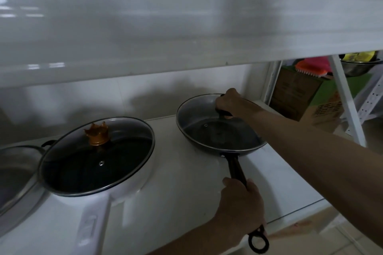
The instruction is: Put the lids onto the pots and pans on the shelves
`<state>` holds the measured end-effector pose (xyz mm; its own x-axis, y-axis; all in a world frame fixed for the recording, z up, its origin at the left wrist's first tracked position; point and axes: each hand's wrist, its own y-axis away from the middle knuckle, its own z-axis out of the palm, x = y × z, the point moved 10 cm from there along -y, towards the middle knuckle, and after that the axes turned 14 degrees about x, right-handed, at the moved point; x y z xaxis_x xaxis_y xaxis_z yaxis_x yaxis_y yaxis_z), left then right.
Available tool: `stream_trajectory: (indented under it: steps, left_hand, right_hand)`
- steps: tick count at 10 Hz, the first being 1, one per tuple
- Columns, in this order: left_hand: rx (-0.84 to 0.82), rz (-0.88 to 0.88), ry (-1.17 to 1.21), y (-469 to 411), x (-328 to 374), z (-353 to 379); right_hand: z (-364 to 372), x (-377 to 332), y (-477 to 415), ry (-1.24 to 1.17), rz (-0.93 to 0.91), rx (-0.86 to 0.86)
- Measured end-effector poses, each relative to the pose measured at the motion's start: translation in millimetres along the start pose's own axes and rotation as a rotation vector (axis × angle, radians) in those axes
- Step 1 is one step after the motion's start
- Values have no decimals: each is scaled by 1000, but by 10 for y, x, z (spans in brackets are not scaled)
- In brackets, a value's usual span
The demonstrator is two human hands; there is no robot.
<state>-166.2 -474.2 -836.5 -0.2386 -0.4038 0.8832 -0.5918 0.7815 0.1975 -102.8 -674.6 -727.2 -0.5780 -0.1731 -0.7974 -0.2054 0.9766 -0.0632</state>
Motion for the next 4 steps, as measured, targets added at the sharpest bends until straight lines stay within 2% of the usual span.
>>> stream_trajectory:
  steps: [1, 2, 3, 4]
  left_hand:
    - [13, -28, -20, 11, 13, -42]
    - [-91, -241, 3, 11, -102, -63]
    - [-201, -250, -86, 65, 10, -255]
    - [-137, -98, -109, 71, 142, -676]
  right_hand:
    - [-104, -33, 49, 126, -13, 30]
    - [-210, -134, 119, 219, -122, 29]
    - [-381, -299, 385, 301, -262, 40]
    - [-588, -364, 742, 289, -384, 70]
